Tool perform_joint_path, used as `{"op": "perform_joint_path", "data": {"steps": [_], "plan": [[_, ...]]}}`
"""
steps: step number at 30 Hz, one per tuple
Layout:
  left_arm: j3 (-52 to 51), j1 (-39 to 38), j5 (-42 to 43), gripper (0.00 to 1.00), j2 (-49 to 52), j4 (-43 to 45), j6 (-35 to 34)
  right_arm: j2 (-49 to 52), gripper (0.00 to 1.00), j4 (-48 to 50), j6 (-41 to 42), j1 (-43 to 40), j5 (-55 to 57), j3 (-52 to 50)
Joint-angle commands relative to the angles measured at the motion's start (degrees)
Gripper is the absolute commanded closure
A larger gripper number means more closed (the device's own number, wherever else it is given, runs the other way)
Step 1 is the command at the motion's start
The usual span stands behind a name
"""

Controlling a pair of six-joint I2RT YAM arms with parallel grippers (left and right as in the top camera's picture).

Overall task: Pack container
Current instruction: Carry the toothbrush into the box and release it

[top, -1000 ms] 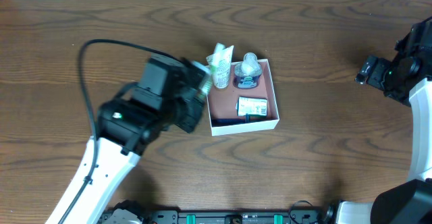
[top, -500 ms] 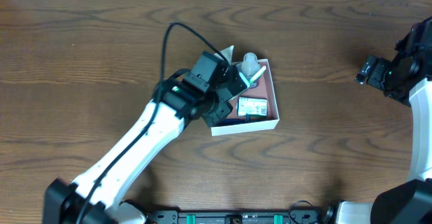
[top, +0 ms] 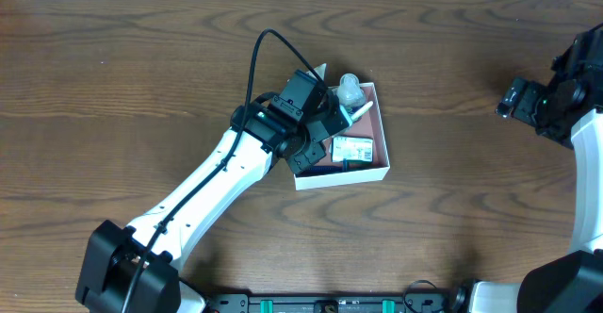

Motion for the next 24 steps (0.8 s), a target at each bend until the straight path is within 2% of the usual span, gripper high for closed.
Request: {"op": "perform_joint_path", "data": {"steps": [1,2,5,14,21,23,24], "plan": [[0.2,-0.07,-0.68,0.4,0.31,0.48,0.61,0.13,0.01,-0.02,0.66,-0.22,0.0,0.17],[0.2,-0.07,-0.68,0.31,0.31,0.7,0.61,0.13,0.01,0.0,0.66,-0.22,0.0,0.17],[0.2,-0.07,-0.68,0.23,0.31,1.36,0.61,0.13,0.01,0.0,0.66,-0.22,0.0,0.17],[0.2,-0.09,-0.68,0.22,-1.77,1.75,0.5,0.13,0.01,0.0,0.66,-0.22,0.0,0.17],[0.2,-0.07,-0.68,0.22,-12.28,-2.25,-0.81,0.13,0.01,0.0,0.66,-0.22,0.0,0.17],[0.2,-0.07,-0.7,0.15,-16.44,-4.92,-2.03,0.13,0.01,0.0,0.66,-0.22,0.0,0.17],[0.2,-0.07,-0.72,0.07,-18.25,-6.1,-2.58,0.13,0.01,0.0,0.66,-0.22,0.0,0.17]]}}
